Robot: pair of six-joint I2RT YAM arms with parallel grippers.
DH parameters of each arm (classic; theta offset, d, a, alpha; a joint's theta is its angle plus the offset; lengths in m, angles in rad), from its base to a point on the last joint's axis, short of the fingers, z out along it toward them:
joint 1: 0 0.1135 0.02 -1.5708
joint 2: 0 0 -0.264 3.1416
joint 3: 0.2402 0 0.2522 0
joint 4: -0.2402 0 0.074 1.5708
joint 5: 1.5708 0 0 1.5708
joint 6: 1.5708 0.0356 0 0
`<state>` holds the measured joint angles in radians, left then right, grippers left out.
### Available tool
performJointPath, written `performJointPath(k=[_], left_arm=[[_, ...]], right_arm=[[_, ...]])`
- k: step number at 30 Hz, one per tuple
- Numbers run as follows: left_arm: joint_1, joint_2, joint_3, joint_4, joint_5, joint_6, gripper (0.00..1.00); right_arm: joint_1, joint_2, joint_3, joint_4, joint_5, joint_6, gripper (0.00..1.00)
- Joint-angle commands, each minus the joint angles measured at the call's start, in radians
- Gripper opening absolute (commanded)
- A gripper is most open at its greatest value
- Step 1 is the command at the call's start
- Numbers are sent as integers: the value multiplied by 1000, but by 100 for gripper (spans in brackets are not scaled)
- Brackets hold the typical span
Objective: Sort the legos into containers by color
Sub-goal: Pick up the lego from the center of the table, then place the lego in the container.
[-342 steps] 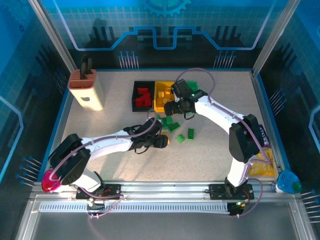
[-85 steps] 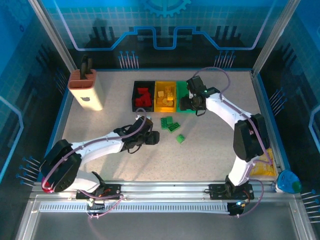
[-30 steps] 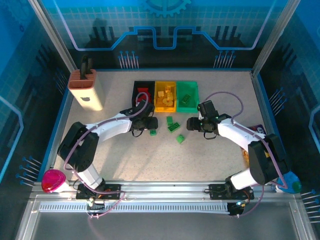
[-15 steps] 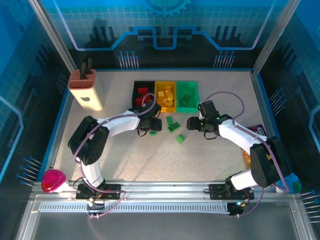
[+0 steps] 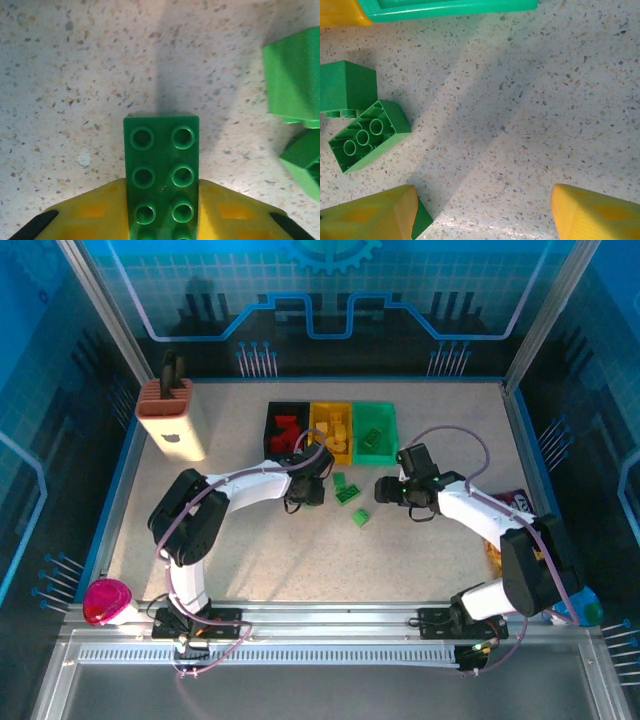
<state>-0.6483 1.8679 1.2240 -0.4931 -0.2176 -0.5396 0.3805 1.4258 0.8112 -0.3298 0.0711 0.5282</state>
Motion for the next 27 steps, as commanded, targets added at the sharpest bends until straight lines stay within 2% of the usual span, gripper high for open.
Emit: performJointPath(k=[1,5,9,15,27], left_arm=[[-8,-67,48,-13,17,37,33],[-7,-127,69,64,76,71,33],[-6,-117,146,101,113,119,34],[-6,26,379,59,169,151,34],[2,350,850,-80,194,206,37]], right_arm=[[-5,-31,-18,9,17,18,72],[-24,-78,-28,-33,88,31,72],[-74,-145,-82,-18,73,52,72],[-105,-213,-126,-41,62,55,73],[-118,-298,-201,-35,38,64,74]])
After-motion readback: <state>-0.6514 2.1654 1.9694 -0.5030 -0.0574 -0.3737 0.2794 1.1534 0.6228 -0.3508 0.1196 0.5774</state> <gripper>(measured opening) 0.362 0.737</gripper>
